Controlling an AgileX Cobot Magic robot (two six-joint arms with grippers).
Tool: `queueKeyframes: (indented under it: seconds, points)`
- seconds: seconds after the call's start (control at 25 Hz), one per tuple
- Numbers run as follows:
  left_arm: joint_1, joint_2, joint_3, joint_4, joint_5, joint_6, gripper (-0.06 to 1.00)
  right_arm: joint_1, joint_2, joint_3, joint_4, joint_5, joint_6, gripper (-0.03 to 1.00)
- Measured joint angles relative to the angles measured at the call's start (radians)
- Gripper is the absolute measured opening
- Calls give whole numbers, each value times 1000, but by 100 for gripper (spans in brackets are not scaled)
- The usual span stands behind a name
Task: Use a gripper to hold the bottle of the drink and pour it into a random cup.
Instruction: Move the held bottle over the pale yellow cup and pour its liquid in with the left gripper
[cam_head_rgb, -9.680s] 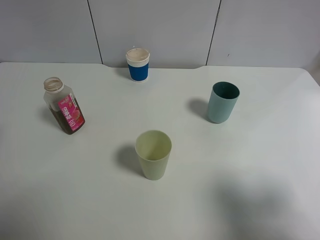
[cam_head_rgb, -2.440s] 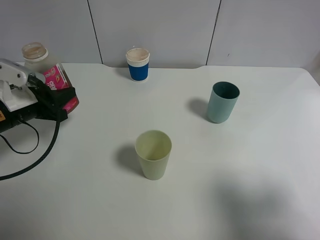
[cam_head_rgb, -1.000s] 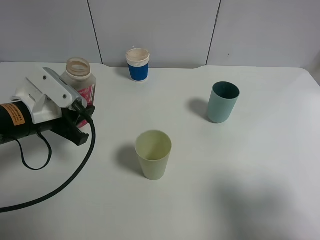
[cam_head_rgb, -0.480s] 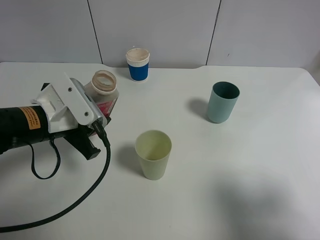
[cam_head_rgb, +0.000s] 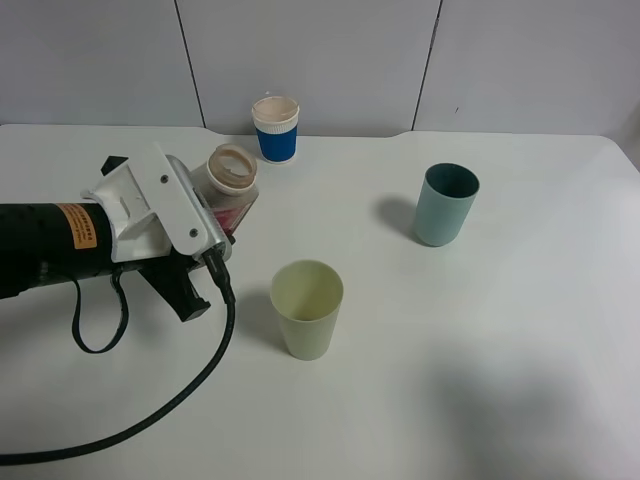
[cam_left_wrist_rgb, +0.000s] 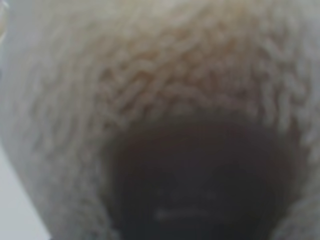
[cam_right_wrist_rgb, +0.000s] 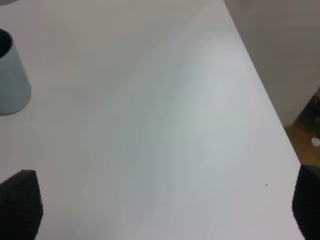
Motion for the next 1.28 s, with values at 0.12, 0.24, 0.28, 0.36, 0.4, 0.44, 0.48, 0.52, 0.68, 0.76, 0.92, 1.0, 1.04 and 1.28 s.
queueKeyframes:
  seconds: [0.12,0.24,0.28,0.36,0.4,0.44,0.48,0.52,0.68,0.76,0.92,1.0,1.04,1.28]
  points:
    - [0,0,-22,15,27,8,33,0,0,0,0,0,0,100]
    - [0,0,-28,44,72,8,33,0,0,0,0,0,0,100]
    - [0,0,-28,59,88,8,33,0,0,0,0,0,0,100]
    - [0,0,-28,76,112,9,33,0,0,0,0,0,0,100]
    - [0,0,-28,86,116,10,33,0,0,0,0,0,0,100]
    - [0,0,-28,91,117,10,33,0,0,0,0,0,0,100]
    - [0,0,-28,94,117,10,33,0,0,0,0,0,0,100]
    - [-2,0,-28,94,117,10,33,0,0,0,0,0,0,100]
    - [-42,0,-28,99,121,12,33,0,0,0,0,0,0,100]
    - [-56,0,-28,99,127,18,33,0,0,0,0,0,0,100]
    - [-60,0,-28,99,154,35,33,0,0,0,0,0,0,100]
    - [-60,0,-28,102,165,46,33,0,0,0,0,0,0,100]
    - [-60,0,-28,105,165,48,33,0,0,0,0,0,0,100]
    - [-60,0,-28,133,167,50,33,0,0,0,0,0,0,100]
